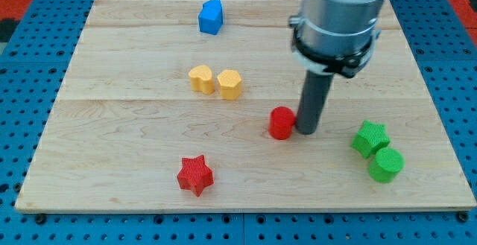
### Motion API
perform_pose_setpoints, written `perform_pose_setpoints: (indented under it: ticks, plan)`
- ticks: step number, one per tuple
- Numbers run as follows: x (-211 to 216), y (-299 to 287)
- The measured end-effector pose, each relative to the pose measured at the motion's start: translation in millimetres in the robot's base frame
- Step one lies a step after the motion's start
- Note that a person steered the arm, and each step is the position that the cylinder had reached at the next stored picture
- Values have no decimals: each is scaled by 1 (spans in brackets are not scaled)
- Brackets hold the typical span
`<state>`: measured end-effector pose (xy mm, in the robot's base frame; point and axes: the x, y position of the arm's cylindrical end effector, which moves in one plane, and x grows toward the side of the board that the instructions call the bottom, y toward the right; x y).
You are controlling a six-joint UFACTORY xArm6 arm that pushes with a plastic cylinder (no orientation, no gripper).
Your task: Place the red circle above the red star
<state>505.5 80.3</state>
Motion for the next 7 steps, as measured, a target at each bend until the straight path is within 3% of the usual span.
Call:
perform_pose_setpoints:
  ticks: [1,2,3,4,5,7]
  plan:
    - [-19,8]
    - [-10,-28]
    - [36,-62]
    - [43,-60]
    - [16,-40]
    - [36,-77]
